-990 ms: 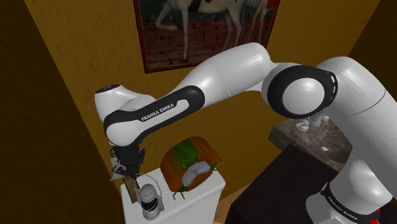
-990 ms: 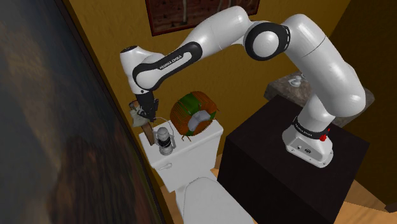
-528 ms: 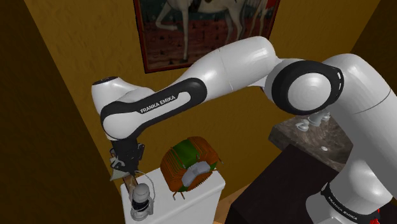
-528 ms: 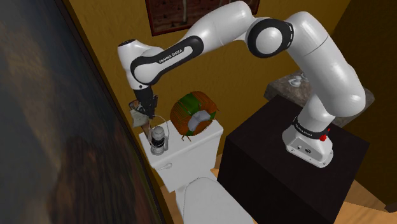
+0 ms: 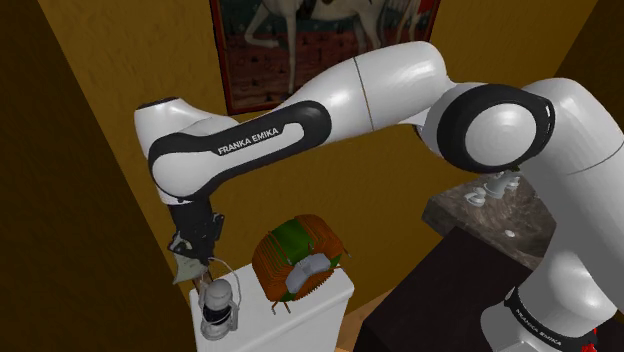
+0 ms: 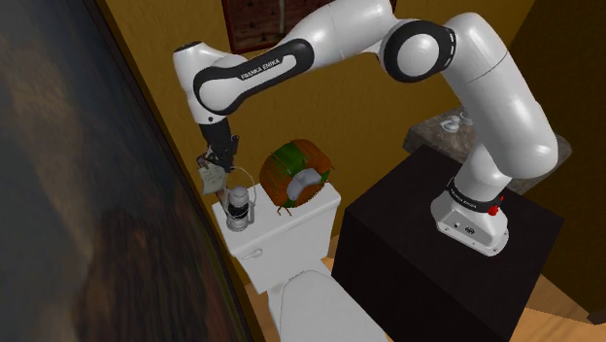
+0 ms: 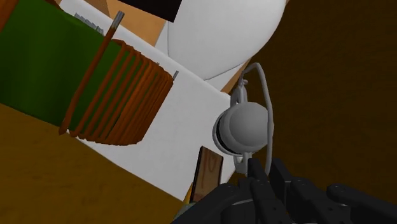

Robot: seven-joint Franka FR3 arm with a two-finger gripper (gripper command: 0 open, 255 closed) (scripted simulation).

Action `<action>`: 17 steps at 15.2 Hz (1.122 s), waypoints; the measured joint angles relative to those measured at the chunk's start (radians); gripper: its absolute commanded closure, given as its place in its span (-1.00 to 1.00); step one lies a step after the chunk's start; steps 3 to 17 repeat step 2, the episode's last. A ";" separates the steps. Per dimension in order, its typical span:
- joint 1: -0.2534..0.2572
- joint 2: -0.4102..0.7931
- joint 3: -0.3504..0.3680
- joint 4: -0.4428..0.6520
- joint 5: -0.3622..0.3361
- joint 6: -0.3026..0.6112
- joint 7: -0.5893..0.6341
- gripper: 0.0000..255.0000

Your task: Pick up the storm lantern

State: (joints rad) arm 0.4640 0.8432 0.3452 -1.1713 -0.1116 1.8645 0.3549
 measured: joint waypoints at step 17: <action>0.000 -0.010 0.002 0.006 0.002 -0.015 0.001 1.00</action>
